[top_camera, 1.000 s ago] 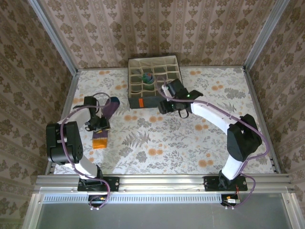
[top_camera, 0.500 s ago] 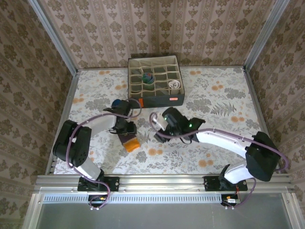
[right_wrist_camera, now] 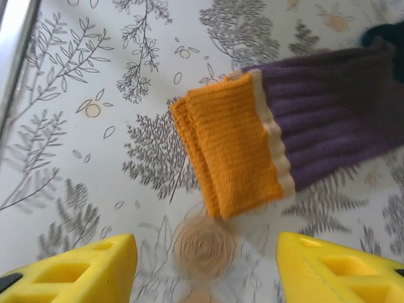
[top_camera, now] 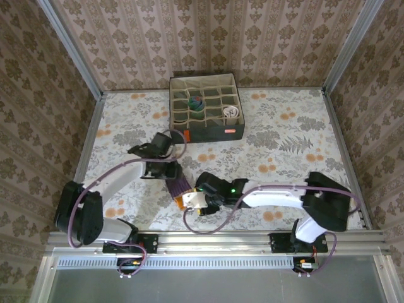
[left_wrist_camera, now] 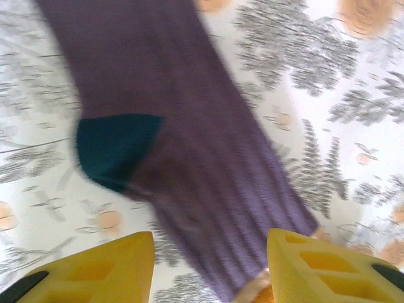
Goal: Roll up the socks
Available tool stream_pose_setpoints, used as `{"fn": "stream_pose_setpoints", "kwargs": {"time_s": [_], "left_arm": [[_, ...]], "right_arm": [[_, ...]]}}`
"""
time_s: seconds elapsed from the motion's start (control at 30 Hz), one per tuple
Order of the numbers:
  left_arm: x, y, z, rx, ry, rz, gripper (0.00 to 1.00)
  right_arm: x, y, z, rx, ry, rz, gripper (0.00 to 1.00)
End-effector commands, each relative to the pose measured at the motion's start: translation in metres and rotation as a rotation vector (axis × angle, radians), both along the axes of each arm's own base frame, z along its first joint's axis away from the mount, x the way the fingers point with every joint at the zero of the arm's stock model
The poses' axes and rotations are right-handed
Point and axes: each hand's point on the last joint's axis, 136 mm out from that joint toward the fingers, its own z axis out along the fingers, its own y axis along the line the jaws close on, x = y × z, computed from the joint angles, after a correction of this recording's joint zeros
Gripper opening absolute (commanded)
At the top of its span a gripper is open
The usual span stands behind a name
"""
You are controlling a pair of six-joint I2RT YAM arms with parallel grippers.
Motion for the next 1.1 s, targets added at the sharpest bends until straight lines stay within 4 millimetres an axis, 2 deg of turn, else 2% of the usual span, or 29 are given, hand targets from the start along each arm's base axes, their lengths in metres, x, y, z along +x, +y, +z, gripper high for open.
{"fn": "stream_pose_setpoints", "kwargs": {"time_s": [0.0,0.17,0.37,0.43,0.53,0.57,0.63,0.77,0.9,1.07], "left_arm": [[-0.016,0.016,-0.007,-0.011,0.064,-0.006,0.49],[-0.018,0.030,-0.011,-0.017,0.085,0.012,0.49],[-0.019,0.039,-0.013,-0.016,0.094,0.011,0.49],[-0.018,0.040,-0.011,-0.019,0.081,-0.003,0.49],[-0.013,0.038,-0.007,-0.031,0.024,-0.040,0.49],[-0.011,0.035,-0.004,-0.043,-0.006,-0.054,0.49],[-0.005,0.030,0.003,-0.074,-0.072,-0.080,0.48],[0.004,0.015,0.017,-0.116,-0.214,-0.160,0.47],[0.011,-0.003,0.023,-0.099,-0.263,-0.244,0.48],[0.002,-0.049,0.030,-0.116,-0.293,-0.470,0.50]], "right_arm": [[0.005,0.013,-0.008,-0.061,-0.068,0.111,0.60],[0.013,0.022,-0.027,-0.121,-0.036,0.118,0.60],[0.010,0.013,-0.048,-0.204,0.029,0.127,0.57],[0.008,0.007,-0.053,-0.232,0.058,0.117,0.49],[0.009,0.000,-0.052,-0.230,0.109,0.067,0.15],[0.009,-0.003,-0.051,-0.221,0.131,0.041,0.08],[0.011,-0.010,-0.046,-0.199,0.179,-0.015,0.00],[0.021,-0.035,-0.033,-0.152,0.298,-0.208,0.00],[0.028,-0.068,-0.022,-0.090,0.420,-0.405,0.00],[0.012,-0.077,0.001,0.026,0.558,-0.491,0.00]]}}
